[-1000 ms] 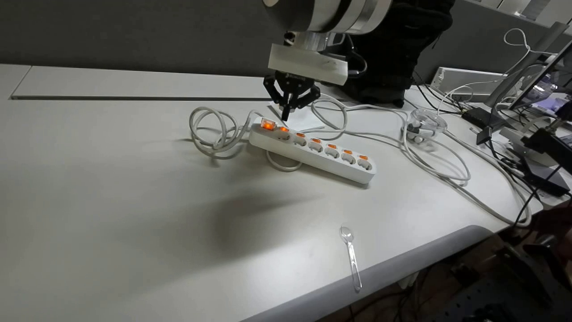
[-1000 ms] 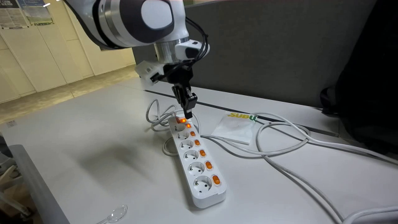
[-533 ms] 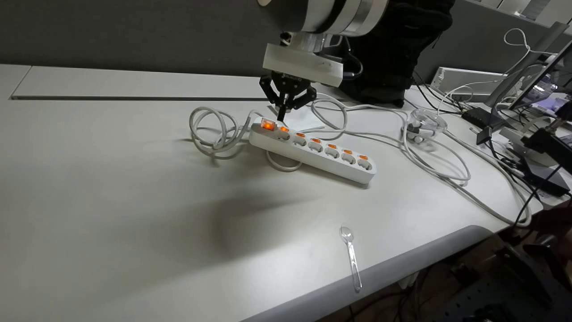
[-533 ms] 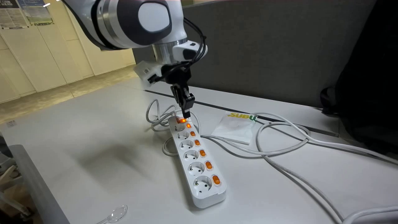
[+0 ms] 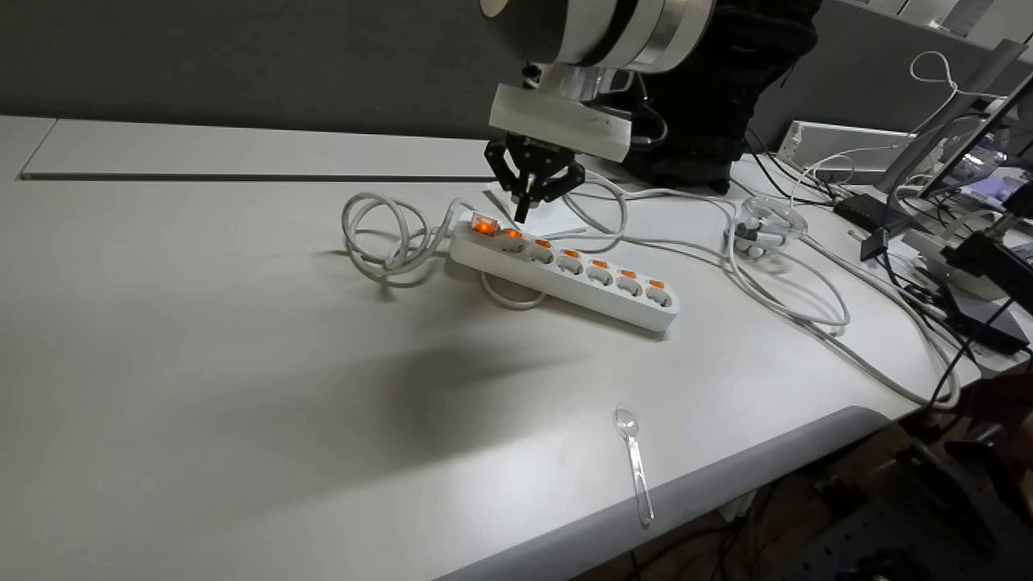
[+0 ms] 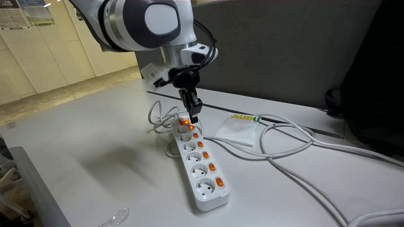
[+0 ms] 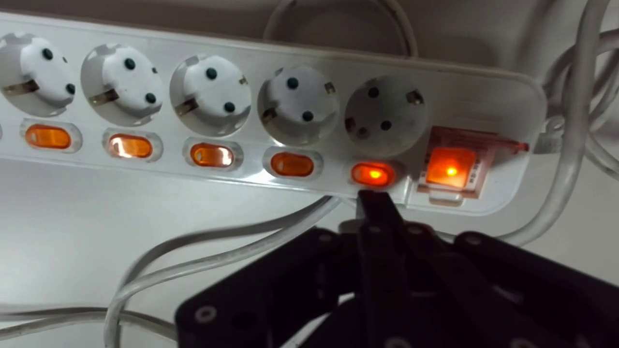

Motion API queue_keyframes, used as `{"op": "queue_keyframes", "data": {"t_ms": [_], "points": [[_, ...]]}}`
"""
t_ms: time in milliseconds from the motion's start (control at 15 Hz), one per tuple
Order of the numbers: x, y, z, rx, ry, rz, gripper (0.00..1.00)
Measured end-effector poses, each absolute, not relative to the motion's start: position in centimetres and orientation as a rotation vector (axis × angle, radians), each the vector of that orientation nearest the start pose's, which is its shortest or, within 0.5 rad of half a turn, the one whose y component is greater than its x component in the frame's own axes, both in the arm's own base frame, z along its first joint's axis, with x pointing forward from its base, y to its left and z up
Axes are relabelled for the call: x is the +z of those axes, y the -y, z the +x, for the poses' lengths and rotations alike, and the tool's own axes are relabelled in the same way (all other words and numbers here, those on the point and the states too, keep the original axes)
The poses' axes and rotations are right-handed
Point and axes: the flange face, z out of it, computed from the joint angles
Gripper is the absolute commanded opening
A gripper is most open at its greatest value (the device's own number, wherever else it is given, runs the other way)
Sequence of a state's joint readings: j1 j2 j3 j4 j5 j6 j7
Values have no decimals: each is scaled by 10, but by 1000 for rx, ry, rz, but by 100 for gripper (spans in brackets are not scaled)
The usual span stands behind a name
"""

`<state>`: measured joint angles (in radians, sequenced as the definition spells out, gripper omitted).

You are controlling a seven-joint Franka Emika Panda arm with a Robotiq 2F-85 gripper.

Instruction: Turn off the second switch from the left on the adapter

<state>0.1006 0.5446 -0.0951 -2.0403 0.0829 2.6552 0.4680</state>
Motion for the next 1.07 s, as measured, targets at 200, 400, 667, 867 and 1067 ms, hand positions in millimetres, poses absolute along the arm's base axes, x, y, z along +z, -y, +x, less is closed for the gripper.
{"op": "queue_keyframes", "data": {"t_ms": [200, 400, 667, 867, 1067], "points": [[175, 2, 602, -101, -821, -3022, 0], [171, 2, 600, -87, -830, -3016, 0], [166, -2, 599, -70, -831, -3011, 0], [163, -3, 598, -63, -819, -3011, 0], [163, -3, 599, -62, -812, -3013, 0]]}}
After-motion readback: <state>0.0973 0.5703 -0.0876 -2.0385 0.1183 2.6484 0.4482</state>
